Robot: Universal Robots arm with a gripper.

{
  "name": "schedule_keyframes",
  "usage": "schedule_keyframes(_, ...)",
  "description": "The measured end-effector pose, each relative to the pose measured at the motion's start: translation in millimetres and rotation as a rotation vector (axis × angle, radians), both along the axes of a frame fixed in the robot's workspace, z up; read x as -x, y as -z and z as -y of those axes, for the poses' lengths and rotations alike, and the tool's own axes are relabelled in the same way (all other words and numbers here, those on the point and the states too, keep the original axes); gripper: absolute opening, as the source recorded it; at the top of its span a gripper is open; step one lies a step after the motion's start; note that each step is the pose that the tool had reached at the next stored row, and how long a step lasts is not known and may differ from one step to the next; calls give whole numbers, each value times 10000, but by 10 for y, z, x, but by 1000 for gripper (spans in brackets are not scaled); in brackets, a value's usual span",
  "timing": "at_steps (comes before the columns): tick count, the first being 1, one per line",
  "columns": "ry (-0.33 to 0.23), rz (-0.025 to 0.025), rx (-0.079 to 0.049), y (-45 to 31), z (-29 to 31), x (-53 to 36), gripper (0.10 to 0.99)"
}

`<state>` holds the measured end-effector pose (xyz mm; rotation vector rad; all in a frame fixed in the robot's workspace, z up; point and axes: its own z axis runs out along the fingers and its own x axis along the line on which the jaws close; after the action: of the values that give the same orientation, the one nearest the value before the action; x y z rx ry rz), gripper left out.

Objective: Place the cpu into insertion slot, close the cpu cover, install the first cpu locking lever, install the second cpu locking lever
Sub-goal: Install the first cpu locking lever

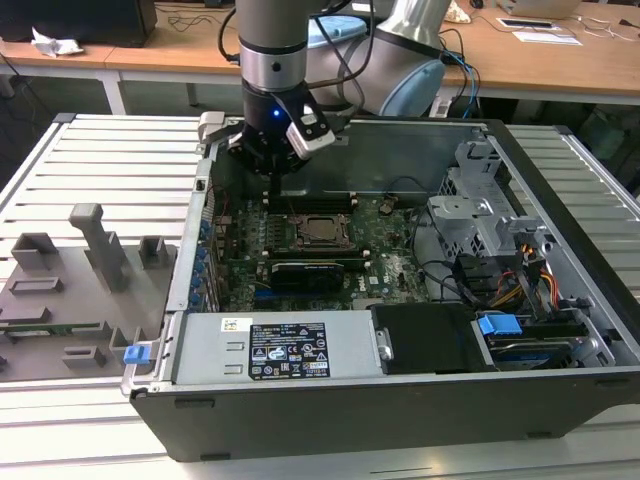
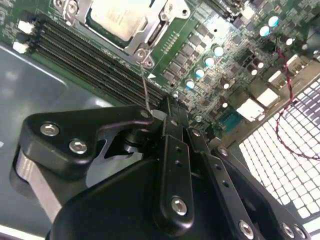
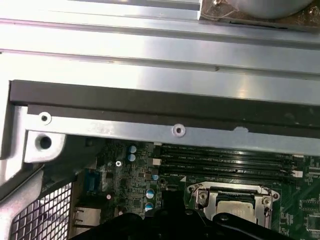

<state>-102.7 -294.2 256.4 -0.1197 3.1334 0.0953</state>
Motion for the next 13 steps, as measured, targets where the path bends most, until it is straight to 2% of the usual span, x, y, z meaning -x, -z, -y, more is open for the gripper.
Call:
schedule_keyframes(7, 0, 1, -2, 4, -3, -88, 106)
schedule_keyframes(13, -1, -1, 1, 11, -3, -119, 106)
